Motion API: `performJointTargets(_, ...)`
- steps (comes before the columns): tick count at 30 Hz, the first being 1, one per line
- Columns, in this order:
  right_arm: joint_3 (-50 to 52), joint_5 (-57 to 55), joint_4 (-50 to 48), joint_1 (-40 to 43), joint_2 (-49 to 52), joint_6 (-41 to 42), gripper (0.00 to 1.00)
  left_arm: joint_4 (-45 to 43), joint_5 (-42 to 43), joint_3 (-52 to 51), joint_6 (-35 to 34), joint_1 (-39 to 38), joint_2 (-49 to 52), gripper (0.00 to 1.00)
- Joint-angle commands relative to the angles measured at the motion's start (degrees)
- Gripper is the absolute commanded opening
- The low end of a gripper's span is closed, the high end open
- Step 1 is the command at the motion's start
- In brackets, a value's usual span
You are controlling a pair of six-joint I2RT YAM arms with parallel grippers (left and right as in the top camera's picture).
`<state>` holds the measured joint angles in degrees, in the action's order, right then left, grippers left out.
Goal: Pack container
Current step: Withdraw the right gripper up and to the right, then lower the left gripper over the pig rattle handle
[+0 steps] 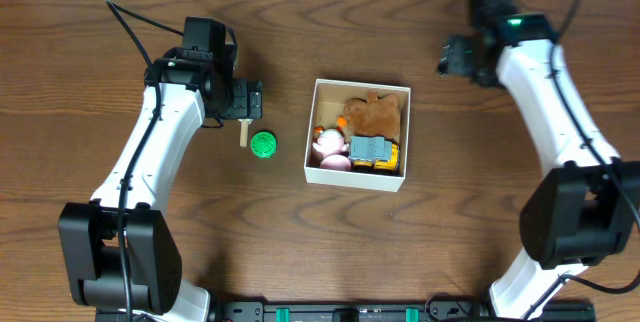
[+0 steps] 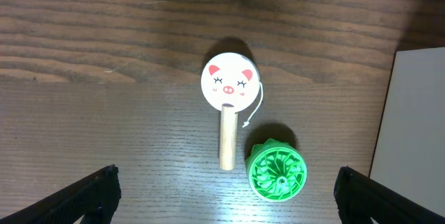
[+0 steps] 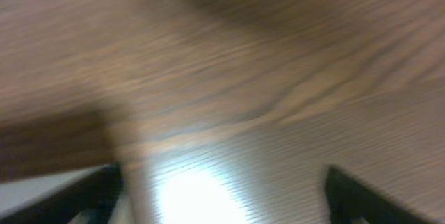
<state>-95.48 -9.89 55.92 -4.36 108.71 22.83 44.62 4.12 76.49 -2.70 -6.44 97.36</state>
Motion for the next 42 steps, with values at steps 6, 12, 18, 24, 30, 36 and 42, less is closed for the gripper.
performJointTargets(6,-1.16,-0.59,0.28,7.1,-1.66,0.26,0.99,0.09,-0.07,1.2,0.74,0.24,0.48,0.98)
performJointTargets(12,-1.16,-0.61,0.24,8.48,-1.66,0.26,0.99,0.09,-0.07,1.2,0.74,0.24,0.48,0.98)
performJointTargets(18,-1.16,-0.59,0.24,8.46,-1.66,0.26,0.99,0.09,-0.07,1.2,0.74,0.24,0.48,0.98)
performJointTargets(24,-1.16,-0.61,0.24,8.46,-1.66,0.26,0.99,0.09,-0.04,1.2,0.72,0.24,0.48,0.98)
performJointTargets(30,-1.16,-0.59,0.24,8.46,-1.66,0.26,0.99,-2.4,-0.04,1.2,0.7,0.24,0.48,0.98)
performJointTargets(36,-1.16,-0.61,0.24,8.46,-1.66,0.26,0.99,-2.47,-0.02,1.2,-3.5,0.24,0.48,0.98)
performJointTargets(42,-1.16,-0.61,0.24,8.46,-1.66,0.26,0.99,-1.42,-0.02,1.2,-3.56,0.24,0.48,0.98)
